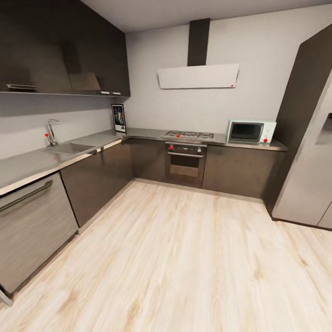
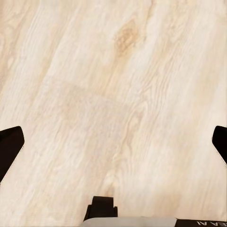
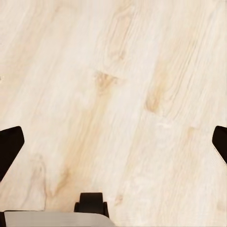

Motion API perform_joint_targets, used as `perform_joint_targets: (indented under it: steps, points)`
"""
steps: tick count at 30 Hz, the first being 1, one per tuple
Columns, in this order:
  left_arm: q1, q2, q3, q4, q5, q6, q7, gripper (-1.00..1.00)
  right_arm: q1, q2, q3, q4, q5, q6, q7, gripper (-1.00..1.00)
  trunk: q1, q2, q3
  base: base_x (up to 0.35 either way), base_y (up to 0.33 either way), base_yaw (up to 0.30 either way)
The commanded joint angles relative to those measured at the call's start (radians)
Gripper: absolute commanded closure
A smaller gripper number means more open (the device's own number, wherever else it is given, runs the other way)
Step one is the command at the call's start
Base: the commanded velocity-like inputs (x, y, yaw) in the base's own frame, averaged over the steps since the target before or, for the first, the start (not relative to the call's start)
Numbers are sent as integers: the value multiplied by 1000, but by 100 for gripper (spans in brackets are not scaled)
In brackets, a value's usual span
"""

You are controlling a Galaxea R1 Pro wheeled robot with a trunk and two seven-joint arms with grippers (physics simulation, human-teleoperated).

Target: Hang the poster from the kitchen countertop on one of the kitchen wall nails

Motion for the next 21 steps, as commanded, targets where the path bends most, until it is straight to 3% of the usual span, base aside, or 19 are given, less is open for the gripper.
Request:
perform_joint_targets:
  steps: [1,16,21]
  points:
    - [0,-1,2,-1,0,-1,1,-100,-1,0,1,1,4,-3,-4,-100,1,0,-1,339,0,178]
    - [0,-1,2,-1,0,-1,1,-100,-1,1,0,1,4,-3,-4,-100,1,0,-1,339,-78,259]
    - [0,-1,2,-1,0,-1,1,-100,-1,1,-1,1,4,-3,-4,-100,1,0,-1,340,-113,98]
